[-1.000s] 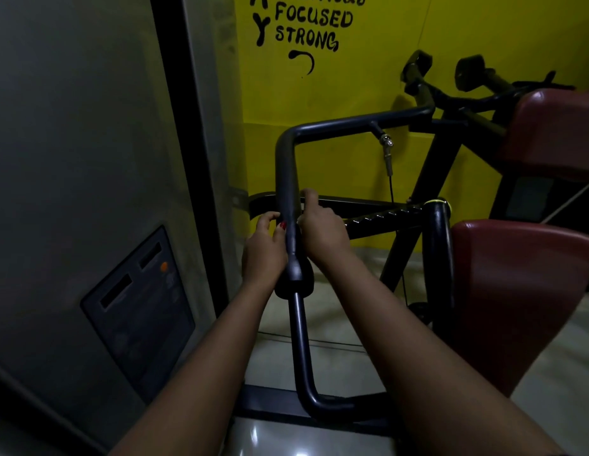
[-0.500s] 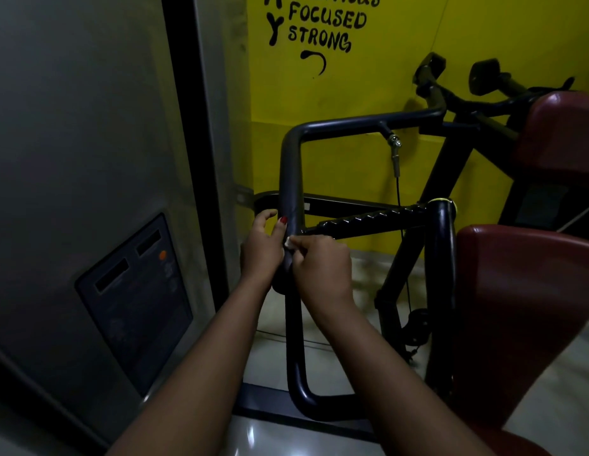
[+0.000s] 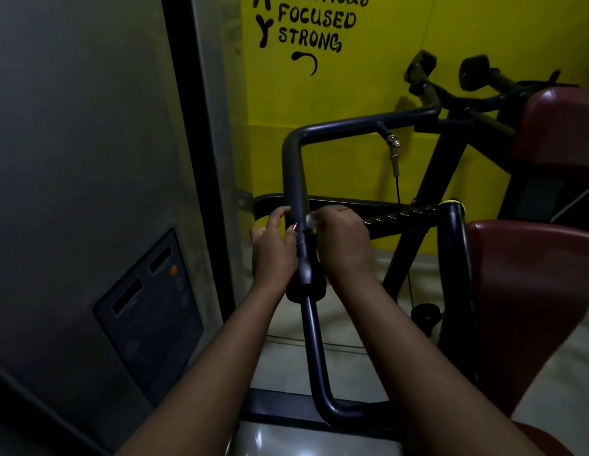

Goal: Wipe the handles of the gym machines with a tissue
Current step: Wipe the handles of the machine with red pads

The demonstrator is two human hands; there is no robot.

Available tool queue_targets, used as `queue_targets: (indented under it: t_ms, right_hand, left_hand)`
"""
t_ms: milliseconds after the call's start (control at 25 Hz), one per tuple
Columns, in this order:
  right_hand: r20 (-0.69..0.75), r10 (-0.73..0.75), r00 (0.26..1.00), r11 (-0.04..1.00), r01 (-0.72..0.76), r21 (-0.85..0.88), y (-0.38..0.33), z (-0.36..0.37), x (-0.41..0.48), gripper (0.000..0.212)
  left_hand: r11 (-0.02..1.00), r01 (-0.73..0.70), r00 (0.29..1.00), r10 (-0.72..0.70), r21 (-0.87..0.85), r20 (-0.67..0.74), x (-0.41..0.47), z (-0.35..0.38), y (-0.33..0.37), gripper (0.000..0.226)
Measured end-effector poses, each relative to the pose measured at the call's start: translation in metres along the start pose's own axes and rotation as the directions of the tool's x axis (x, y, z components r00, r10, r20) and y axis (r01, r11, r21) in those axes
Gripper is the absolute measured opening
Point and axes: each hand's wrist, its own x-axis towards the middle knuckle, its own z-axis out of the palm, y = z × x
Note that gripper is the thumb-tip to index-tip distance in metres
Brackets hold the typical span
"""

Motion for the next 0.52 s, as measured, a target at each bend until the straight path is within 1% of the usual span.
queue_targets:
  t_ms: [40,120,200,240,280,320,360,440,480,520]
  right_hand:
    - [0.081,-0.072,0.994,0.983,0.084,-0.163,-0.001,0.004,0.004,0.017]
    - [0.131,-0.135,0.982,0.918,0.174,-0.358,-0.003,0.003,0.005,0.01]
    - [0.1,-0.225,0.969,0.883,0.246,-0.399,0.0,0.004,-0.007,0.021]
    - [0.1,-0.253,0.962,0.872,0.271,-0.407,0.001,0.004,-0.011,0.022]
    - [0.15,-0.264,0.953,0.859,0.304,-0.412,0.005,0.005,-0.01,0.018]
    - [0.206,-0.245,0.947,0.858,0.31,-0.409,0.007,0.003,-0.003,0.011]
    - [0.254,-0.171,0.952,0.873,0.266,-0.408,0.006,-0.002,0.008,0.012]
    - [0.338,-0.029,0.941,0.921,0.156,-0.356,0.008,-0.003,0.028,0.027]
    - [0.391,0.037,0.92,0.931,0.11,-0.347,0.007,-0.003,0.033,0.03]
    - [0.393,0.042,0.918,0.941,0.096,-0.325,0.006,0.0,0.033,0.029]
  left_hand:
    - [1.0,0.007,1.0,-0.007,0.003,0.012,0.0,-0.002,0.0,0.03]
    - [1.0,0.013,0.999,-0.013,0.004,0.047,0.002,-0.004,-0.002,0.029]
    - [1.0,0.009,0.997,-0.008,-0.009,0.078,0.001,-0.006,-0.003,0.028]
    - [1.0,0.001,0.996,0.0,-0.014,0.087,0.0,-0.006,-0.003,0.028]
    - [1.0,-0.001,0.996,0.003,-0.021,0.092,0.0,-0.006,-0.003,0.029]
    - [1.0,-0.001,0.996,0.003,-0.025,0.094,0.0,-0.006,-0.001,0.03]
    - [1.0,0.005,0.996,-0.003,-0.027,0.091,0.0,-0.006,0.001,0.031]
    - [1.0,0.015,0.996,-0.013,-0.021,0.084,0.001,-0.006,0.006,0.033]
    - [1.0,0.007,0.997,-0.006,-0.014,0.08,0.0,-0.006,0.007,0.035]
    - [1.0,-0.005,0.997,0.006,-0.008,0.076,0.001,-0.005,0.008,0.036]
